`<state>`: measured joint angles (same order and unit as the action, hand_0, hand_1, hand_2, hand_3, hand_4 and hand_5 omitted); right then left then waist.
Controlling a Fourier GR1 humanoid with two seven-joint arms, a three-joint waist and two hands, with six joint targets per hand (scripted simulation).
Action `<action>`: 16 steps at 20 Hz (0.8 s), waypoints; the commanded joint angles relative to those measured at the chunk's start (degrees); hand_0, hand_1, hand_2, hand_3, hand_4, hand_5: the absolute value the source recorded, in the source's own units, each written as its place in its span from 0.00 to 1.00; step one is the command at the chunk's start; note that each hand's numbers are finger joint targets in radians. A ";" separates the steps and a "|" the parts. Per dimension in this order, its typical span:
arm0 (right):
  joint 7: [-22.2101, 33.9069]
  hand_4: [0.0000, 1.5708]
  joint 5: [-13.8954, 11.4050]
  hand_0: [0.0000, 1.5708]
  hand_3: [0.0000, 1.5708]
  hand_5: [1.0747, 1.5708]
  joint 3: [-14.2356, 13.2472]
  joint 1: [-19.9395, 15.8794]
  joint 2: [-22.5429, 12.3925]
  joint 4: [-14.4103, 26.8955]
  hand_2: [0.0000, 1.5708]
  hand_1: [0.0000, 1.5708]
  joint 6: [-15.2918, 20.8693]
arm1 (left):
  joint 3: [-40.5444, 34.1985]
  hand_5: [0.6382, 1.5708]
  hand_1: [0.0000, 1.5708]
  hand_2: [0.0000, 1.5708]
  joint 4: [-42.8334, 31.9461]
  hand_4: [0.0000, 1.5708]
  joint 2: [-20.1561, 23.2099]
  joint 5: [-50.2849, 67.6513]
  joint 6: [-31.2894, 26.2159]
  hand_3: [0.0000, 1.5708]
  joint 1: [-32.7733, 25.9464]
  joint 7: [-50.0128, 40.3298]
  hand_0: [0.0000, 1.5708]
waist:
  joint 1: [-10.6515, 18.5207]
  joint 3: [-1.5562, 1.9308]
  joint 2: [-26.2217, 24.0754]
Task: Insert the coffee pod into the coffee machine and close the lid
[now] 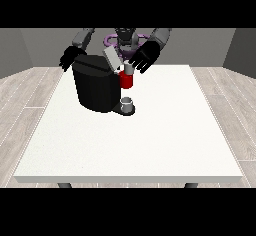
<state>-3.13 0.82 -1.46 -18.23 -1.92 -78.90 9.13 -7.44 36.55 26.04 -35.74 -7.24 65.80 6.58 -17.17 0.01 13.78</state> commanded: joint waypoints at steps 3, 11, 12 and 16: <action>-0.36 0.33 -0.83 0.00 0.00 1.00 0.90 -0.50 1.57 -0.56 0.00 0.00 1.51 | -0.04 1.00 0.81 0.83 -0.85 0.33 0.98 -0.19 -2.81 0.78 2.57 -0.19 0.81 | 0.32 0.00 0.31; -0.88 0.34 0.33 0.00 0.00 1.00 -0.37 0.44 0.47 -0.48 0.00 0.00 0.26 | 0.65 1.00 0.75 0.80 -0.66 0.31 -0.26 -1.07 -1.99 0.76 2.18 1.51 0.75 | 0.38 0.00 1.09; -1.33 0.33 0.88 0.00 0.00 1.00 -0.43 1.83 -0.08 -1.21 0.00 0.00 -0.85 | -0.02 1.00 0.77 0.81 -1.07 0.32 -0.36 -1.00 -0.28 0.76 0.59 1.47 0.77 | 0.08 0.00 0.81; -1.68 0.29 2.06 0.00 0.00 1.00 -3.16 -0.11 -0.05 2.23 0.00 0.00 0.41 | 2.03 1.00 0.75 0.81 -0.03 0.33 -3.84 -2.04 -0.95 0.77 0.66 -0.42 0.75 | 2.40 0.01 -0.16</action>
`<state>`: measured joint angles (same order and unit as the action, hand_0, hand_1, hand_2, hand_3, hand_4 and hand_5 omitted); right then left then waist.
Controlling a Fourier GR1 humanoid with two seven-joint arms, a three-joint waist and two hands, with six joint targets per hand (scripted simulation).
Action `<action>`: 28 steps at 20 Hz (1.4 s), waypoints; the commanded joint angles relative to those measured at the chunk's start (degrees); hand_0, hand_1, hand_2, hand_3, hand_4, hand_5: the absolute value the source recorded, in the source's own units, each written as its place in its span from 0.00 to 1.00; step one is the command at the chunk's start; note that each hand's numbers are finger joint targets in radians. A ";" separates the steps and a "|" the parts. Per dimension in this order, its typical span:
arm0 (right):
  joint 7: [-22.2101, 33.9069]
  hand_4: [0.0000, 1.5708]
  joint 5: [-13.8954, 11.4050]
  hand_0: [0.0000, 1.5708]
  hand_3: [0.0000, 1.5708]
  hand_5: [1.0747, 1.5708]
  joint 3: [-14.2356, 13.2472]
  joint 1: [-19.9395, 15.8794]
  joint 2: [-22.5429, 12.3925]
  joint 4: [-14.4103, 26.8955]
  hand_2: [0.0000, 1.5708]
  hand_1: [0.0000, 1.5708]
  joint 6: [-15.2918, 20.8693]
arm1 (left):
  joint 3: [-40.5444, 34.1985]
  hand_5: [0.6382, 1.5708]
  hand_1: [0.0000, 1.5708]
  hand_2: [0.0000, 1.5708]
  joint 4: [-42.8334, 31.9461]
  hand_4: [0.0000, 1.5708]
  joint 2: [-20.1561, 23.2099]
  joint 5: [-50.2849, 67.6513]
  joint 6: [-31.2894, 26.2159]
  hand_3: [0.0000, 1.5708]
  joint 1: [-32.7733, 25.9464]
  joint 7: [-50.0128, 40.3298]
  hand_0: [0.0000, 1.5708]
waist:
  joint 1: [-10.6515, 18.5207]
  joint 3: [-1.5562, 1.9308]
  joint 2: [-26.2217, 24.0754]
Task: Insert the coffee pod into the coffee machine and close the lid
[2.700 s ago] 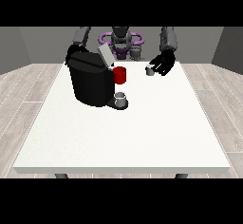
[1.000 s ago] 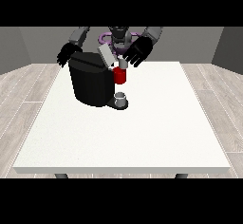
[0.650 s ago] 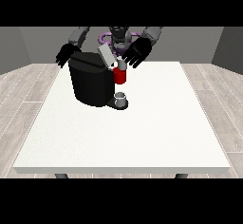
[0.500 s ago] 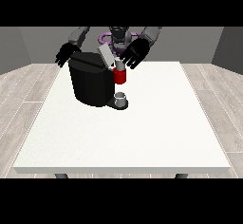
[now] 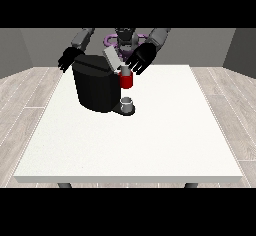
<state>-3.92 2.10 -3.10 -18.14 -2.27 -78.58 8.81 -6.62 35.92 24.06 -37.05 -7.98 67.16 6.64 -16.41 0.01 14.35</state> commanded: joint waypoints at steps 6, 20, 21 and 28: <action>-1.23 0.28 1.49 0.00 0.00 1.00 -3.17 -3.16 -1.75 1.89 0.00 0.00 -0.04 | 0.54 1.00 0.78 0.81 0.07 0.31 -0.39 -1.10 -0.26 0.76 0.52 0.18 0.78 | 1.54 0.00 1.64; -2.34 0.26 1.09 0.00 0.00 1.00 -2.89 -1.08 -1.29 2.59 0.00 0.00 0.37 | 1.18 1.00 0.71 0.74 -0.15 0.28 -1.93 -2.61 1.11 0.63 -1.42 0.17 0.71 | 1.36 0.01 1.16; 2.76 0.26 -1.27 0.00 0.00 1.00 1.95 2.22 0.11 -1.69 0.00 0.00 0.43 | -0.04 1.00 0.70 0.73 -2.53 0.26 1.32 -1.92 -1.87 0.62 -1.67 0.91 0.70 | -0.48 -0.03 -1.94; -0.64 0.29 0.66 0.00 0.00 1.00 -1.37 -2.40 -0.84 1.22 0.00 0.00 0.28 | 0.34 1.00 0.68 0.72 -0.92 0.23 0.37 -3.23 0.51 0.62 1.29 0.37 0.68 | 0.07 0.00 2.23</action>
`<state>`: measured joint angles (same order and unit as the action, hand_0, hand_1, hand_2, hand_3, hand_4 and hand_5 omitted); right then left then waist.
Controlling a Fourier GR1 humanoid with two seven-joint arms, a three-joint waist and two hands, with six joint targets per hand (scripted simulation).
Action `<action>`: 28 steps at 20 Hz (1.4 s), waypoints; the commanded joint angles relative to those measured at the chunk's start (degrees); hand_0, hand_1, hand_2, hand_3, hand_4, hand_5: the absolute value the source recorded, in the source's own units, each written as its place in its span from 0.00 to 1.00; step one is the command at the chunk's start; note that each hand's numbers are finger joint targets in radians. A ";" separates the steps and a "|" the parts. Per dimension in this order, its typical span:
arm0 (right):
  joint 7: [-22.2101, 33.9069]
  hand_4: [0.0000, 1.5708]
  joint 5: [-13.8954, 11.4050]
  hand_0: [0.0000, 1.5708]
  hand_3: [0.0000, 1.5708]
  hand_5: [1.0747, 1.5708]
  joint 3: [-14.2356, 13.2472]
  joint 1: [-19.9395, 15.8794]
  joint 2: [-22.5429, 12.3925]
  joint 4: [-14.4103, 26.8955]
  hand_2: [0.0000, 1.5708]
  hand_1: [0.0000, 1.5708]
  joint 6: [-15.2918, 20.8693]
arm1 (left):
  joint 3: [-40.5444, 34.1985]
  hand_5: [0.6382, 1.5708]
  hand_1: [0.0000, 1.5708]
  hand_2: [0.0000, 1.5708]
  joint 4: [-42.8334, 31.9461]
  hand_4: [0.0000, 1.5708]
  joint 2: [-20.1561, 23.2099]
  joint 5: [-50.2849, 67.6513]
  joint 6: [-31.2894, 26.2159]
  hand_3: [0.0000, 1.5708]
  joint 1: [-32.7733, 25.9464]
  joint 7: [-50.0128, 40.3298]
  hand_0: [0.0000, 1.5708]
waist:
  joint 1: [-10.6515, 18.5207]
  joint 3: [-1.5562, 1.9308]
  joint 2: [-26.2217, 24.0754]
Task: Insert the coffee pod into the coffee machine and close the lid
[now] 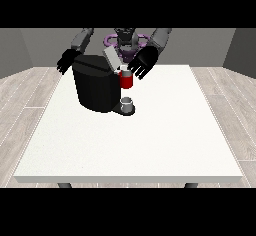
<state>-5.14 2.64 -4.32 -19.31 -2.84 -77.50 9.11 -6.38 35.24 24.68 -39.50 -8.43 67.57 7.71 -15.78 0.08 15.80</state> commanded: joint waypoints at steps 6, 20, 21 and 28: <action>0.23 0.26 -1.53 0.00 0.00 1.00 2.16 1.29 2.28 -1.36 0.00 0.00 2.04 | 2.49 1.00 0.00 0.24 -0.86 0.00 3.12 -2.82 -3.08 0.07 -0.86 4.71 0.00 | 0.07 -0.08 -0.02; -2.95 0.26 -0.90 0.00 0.00 1.00 0.59 3.12 2.33 2.35 0.00 0.00 2.26 | 2.70 1.00 0.00 0.00 0.47 0.00 0.29 -3.92 -4.47 0.00 -1.46 1.41 0.00 | 1.90 -0.05 -3.43; -1.55 0.26 0.65 0.00 0.00 1.00 -1.87 1.31 -0.70 3.85 0.00 0.00 0.31 | 2.75 1.00 0.00 0.00 1.39 0.00 0.02 -3.64 -4.99 0.00 -1.69 1.77 0.00 | 3.41 -0.05 -3.99; -2.63 0.25 1.42 0.00 0.00 1.00 -1.76 8.00 1.25 5.21 0.00 0.00 0.64 | 3.13 1.00 0.00 0.00 3.20 0.00 -5.81 -2.56 -4.70 0.00 -7.85 -0.18 0.00 | 6.34 -0.05 -12.17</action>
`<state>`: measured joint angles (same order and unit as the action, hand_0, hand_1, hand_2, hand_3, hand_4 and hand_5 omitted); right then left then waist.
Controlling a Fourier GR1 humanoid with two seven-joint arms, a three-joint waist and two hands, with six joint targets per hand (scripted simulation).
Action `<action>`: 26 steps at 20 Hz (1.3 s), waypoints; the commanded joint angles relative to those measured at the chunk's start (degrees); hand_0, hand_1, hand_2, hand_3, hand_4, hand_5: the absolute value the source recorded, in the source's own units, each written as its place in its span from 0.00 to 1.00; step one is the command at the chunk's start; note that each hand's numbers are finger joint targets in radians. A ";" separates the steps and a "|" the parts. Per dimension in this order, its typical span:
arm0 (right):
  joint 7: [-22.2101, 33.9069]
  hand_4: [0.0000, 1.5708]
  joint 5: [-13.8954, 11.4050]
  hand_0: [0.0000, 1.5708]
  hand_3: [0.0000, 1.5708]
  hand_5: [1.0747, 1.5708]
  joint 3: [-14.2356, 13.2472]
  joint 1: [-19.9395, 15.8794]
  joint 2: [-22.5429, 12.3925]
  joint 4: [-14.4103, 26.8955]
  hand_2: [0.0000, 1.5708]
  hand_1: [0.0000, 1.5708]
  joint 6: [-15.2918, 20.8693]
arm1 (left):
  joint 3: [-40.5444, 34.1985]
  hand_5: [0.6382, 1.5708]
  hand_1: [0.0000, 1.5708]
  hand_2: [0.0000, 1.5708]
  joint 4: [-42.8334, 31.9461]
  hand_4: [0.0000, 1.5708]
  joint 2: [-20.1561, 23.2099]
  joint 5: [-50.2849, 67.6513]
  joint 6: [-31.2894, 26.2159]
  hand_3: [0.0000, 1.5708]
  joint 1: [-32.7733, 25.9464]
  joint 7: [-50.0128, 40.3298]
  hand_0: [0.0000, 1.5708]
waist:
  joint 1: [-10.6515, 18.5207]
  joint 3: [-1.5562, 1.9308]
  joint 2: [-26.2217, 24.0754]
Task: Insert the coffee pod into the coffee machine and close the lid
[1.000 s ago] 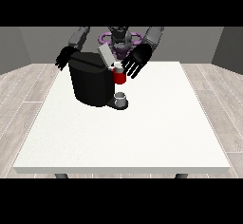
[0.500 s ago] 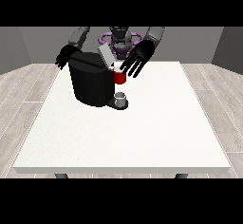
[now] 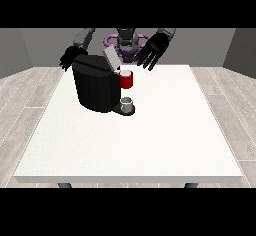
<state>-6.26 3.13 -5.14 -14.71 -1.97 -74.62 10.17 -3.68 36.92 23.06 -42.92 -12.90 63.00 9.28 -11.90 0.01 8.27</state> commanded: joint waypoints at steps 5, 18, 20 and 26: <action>-0.13 0.25 2.20 0.00 0.00 1.00 -1.75 5.78 -1.47 -0.50 0.00 0.00 -2.16 | -9.51 1.00 0.00 0.00 0.27 0.00 -5.68 10.74 1.74 0.00 -7.53 -0.20 0.00 | 3.56 -0.06 -7.99; 7.58 0.16 2.01 0.00 0.00 1.00 0.86 5.31 -6.36 -8.43 0.00 0.00 -6.91 | -18.41 1.00 0.00 0.00 1.37 0.14 -15.91 25.74 -0.81 0.00 -24.67 6.26 0.00 | 11.15 -0.07 -21.07; 8.98 0.00 2.99 0.00 0.00 1.00 0.52 4.38 -8.16 -9.76 0.00 0.00 -9.04 | -17.90 1.00 0.00 0.00 2.42 0.06 -17.87 26.01 0.71 0.00 -26.29 5.87 0.00 | 11.58 -0.04 -21.52; 11.21 0.00 2.51 0.00 0.00 1.00 1.26 1.72 -9.19 -9.41 0.00 0.00 -10.32 | -17.92 1.00 0.00 0.00 5.86 0.00 -18.64 30.48 -5.37 0.00 -29.35 3.72 0.00 | 17.96 -0.01 -22.22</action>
<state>2.38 5.51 -3.94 -9.94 -9.60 -84.10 1.14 -21.32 40.98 5.90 -15.10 -16.14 34.69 14.50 2.60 -0.02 -13.67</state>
